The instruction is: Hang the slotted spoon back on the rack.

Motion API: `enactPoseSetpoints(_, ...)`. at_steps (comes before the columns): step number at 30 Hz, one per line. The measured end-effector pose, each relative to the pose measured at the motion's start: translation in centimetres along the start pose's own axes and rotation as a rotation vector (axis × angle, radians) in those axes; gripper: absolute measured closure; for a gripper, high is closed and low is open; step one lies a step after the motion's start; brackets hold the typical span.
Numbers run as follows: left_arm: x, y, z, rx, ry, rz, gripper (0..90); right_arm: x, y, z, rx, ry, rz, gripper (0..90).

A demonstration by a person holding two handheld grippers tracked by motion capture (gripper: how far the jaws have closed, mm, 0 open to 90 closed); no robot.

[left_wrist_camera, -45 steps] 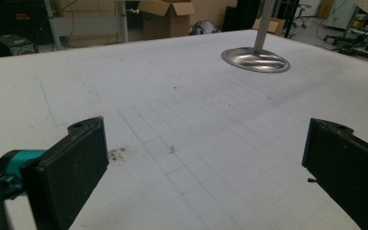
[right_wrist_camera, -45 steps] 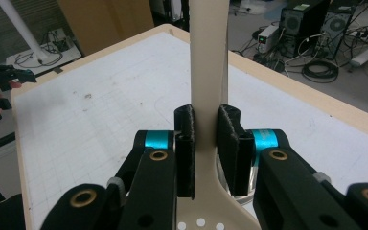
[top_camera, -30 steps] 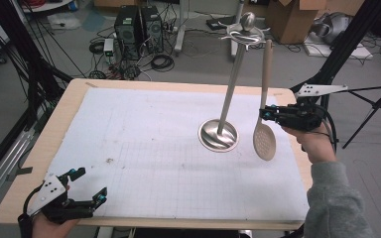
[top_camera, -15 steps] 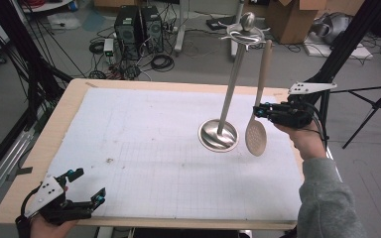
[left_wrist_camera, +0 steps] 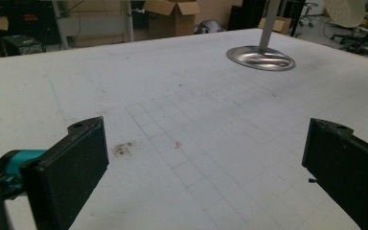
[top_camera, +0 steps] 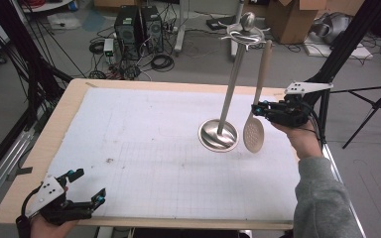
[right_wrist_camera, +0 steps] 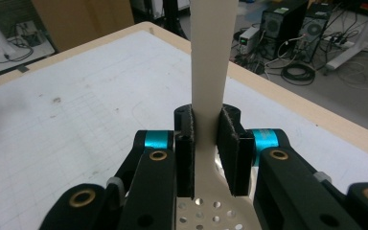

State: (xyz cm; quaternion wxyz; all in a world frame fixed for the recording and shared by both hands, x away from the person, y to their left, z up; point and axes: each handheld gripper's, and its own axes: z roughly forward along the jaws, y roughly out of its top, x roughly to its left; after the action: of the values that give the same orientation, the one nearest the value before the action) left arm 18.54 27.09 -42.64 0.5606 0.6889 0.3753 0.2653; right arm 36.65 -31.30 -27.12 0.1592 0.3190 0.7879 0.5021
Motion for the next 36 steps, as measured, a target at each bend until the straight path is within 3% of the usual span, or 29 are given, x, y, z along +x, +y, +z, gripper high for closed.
enactPoseSetpoints(4,0.5,0.0,-0.5,-0.017,0.014,-0.011,2.3,0.0,-0.3,0.0,-0.018,-0.012,0.003,74.5)
enactPoseSetpoints(12,0.6,-0.1,0.0,-0.001,0.014,-0.01,2.4,0.2,-0.9,-0.6,-0.071,-0.049,-0.013,40.9)
enactPoseSetpoints(17,0.5,0.0,0.4,-0.002,0.004,-0.006,2.4,0.3,-1.3,-0.9,-0.081,-0.064,0.003,21.6)
enactPoseSetpoints(20,0.5,0.0,0.6,-0.003,0.0,-0.008,2.4,0.4,-1.6,-1.2,-0.112,-0.07,0.004,15.2)
enactPoseSetpoints(30,0.7,0.2,0.8,-0.021,-0.008,-0.016,2.3,0.4,-2.8,-1.8,-0.156,-0.068,0.019,14.2)
enactPoseSetpoints(36,0.6,0.3,1.0,-0.027,-0.017,-0.015,2.3,0.6,-3.8,-1.6,-0.142,-0.063,0.026,14.2)
